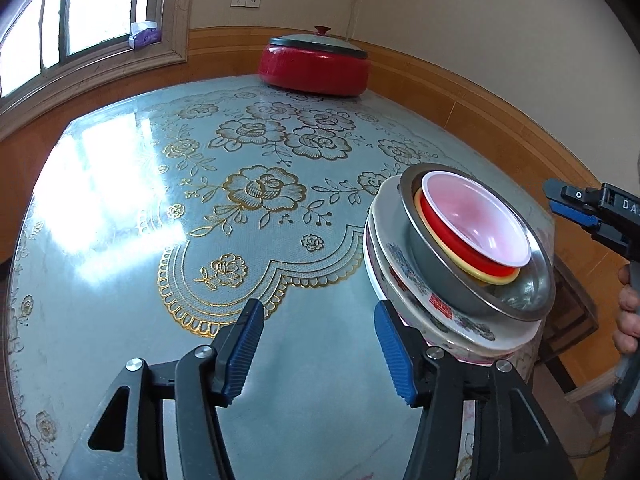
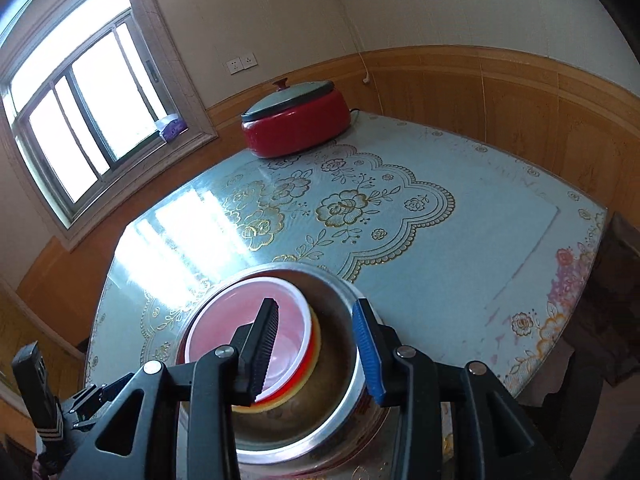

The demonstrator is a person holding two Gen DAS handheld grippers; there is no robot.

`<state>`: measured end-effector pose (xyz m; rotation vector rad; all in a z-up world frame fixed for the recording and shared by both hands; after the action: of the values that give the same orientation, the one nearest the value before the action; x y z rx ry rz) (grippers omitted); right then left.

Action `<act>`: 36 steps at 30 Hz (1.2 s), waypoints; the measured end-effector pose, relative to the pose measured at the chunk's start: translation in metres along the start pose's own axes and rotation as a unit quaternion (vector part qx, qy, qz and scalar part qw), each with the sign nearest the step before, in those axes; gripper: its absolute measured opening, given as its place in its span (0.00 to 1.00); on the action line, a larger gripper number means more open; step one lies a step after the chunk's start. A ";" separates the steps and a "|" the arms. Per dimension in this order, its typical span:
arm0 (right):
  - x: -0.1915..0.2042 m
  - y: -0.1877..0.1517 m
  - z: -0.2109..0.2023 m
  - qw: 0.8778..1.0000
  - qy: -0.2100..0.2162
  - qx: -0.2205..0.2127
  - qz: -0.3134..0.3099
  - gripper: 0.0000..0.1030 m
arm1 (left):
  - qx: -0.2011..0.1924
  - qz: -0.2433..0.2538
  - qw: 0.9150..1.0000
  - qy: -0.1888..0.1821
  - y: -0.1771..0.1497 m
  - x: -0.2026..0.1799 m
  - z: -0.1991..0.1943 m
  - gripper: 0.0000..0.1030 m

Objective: Organize plates and bowls

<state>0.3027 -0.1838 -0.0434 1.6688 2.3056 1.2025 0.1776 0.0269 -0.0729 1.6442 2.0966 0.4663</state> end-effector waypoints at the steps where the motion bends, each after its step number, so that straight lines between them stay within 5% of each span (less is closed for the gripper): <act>1: 0.004 -0.007 -0.003 1.000 -0.006 -0.002 -0.004 0.37 | 0.000 0.004 1.000 0.000 -0.002 0.000 -0.001 0.58; 16: 0.028 -0.105 -0.009 0.994 -0.106 -0.018 0.002 0.38 | -0.062 0.049 0.997 0.025 -0.011 -0.018 -0.035 0.68; 27: 0.012 -0.132 -0.016 0.987 -0.161 -0.007 0.010 0.38 | -0.068 0.084 0.993 0.039 -0.031 -0.065 -0.045 0.76; 36: -0.002 -0.123 -0.046 0.980 -0.192 -0.038 0.028 0.38 | -0.056 0.097 0.993 0.028 -0.053 -0.089 -0.050 0.76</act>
<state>0.1858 -0.2255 -0.0868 1.7650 1.9689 0.8668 0.1253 -0.0723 -0.0464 1.7946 1.9198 0.6860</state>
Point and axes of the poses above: each gripper's, at about its wrist camera, not at the fingertips, and z roughly the way its jaws point, x to its left, y to its top, the point moved 7 cm from there along z, roughly the way its jaws point, and after that the axes turned 12 degrees about x, right-handed, at the moved point
